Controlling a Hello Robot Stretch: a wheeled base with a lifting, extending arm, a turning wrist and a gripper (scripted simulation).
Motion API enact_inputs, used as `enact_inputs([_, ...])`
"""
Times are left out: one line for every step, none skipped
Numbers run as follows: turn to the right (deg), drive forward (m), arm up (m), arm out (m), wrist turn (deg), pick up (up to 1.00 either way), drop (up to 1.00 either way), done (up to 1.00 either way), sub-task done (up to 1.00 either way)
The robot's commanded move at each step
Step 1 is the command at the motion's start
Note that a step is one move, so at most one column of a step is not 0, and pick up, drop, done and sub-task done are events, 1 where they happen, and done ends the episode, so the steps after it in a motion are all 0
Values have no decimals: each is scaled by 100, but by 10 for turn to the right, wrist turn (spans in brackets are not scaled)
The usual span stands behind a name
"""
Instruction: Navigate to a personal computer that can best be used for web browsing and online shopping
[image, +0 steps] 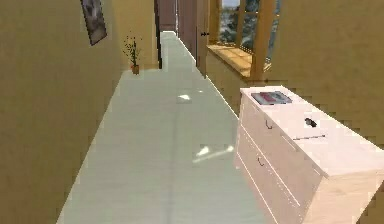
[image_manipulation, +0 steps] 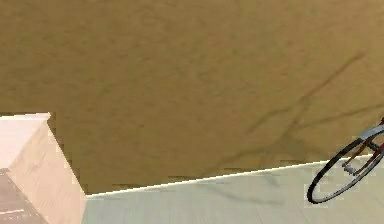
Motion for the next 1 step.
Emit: enact_inputs([0,100,0,0,0,0,0,0,0])
